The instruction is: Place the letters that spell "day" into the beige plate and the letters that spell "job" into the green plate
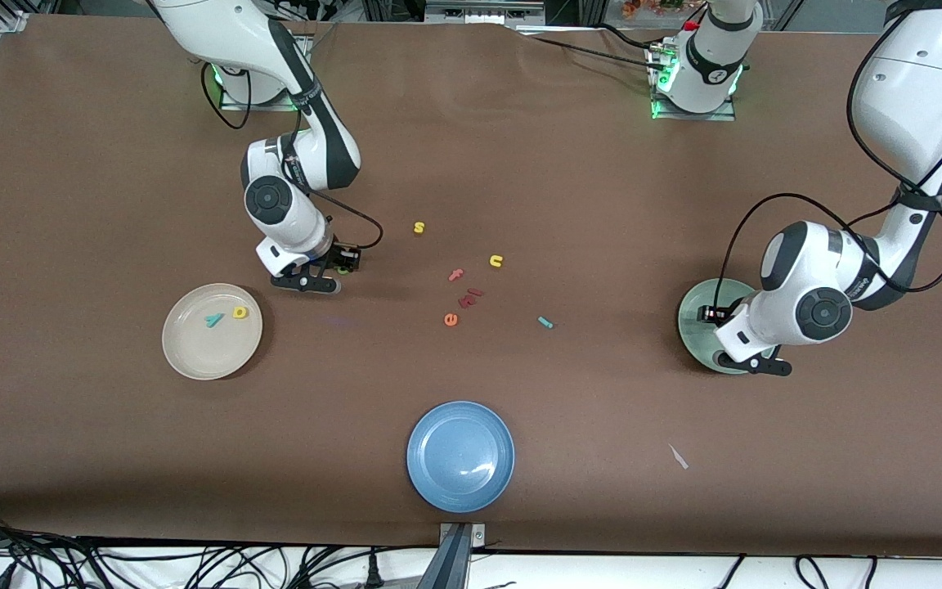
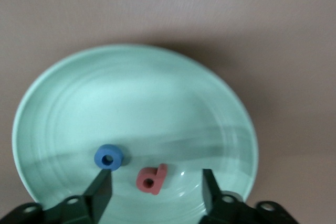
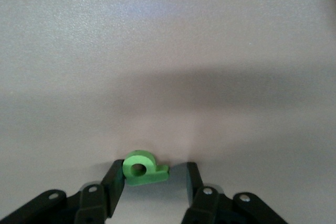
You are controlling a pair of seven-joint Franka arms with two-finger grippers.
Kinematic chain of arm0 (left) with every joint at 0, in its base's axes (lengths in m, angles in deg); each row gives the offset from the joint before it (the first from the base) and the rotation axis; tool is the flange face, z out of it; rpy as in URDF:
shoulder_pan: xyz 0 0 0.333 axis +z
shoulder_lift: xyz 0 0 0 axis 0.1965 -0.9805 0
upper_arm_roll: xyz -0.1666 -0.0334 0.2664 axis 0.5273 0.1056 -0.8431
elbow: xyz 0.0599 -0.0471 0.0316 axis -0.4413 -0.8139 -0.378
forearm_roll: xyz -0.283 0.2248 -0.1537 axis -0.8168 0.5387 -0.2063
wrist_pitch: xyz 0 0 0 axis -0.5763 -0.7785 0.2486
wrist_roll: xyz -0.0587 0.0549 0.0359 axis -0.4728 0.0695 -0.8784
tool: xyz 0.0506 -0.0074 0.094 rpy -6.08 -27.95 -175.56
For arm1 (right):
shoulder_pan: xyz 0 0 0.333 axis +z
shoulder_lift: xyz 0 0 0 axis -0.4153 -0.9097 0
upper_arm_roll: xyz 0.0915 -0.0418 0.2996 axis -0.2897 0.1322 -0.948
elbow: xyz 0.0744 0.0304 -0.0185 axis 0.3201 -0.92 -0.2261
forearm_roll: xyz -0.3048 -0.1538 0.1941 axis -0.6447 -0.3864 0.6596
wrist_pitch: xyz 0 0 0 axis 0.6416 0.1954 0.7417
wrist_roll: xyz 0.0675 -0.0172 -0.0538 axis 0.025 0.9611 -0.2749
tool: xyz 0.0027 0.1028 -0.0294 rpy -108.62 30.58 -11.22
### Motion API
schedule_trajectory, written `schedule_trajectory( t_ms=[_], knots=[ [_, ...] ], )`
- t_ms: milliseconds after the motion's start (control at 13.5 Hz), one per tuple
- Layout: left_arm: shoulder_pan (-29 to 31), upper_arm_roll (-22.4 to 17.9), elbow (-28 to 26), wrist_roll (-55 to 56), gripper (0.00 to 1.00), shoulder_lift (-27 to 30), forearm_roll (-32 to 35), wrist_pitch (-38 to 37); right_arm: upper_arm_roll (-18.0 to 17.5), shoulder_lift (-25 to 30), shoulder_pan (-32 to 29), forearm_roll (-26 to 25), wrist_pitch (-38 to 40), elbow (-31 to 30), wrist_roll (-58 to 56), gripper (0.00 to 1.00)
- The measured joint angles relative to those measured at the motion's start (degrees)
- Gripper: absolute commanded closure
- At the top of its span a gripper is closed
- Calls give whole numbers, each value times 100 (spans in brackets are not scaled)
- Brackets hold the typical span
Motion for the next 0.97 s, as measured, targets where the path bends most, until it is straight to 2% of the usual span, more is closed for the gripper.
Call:
schedule_trajectory(
  t_ms=[223, 446, 594, 817, 966],
  knots=[
    [-15, 587, 354, 677, 0, 44, -311, 2, 3, 1, 0, 0, 0, 9, -1, 56],
    [-231, 1122, 478, 1702, 0, 78, -325, 9, 4, 3, 0, 0, 1, 17, -1, 61],
    [-746, 1094, 546, 2410, 0, 70, -326, 115, 8, 5, -1, 0, 3, 18, 0, 65],
    [-1637, 633, 652, 3558, 0, -23, -326, 247, 12, 10, -1, 0, 4, 24, 0, 70],
    [-1991, 362, 820, 4011, 0, -204, -326, 273, 12, 8, 0, 0, 4, 29, 0, 73]
  ],
)
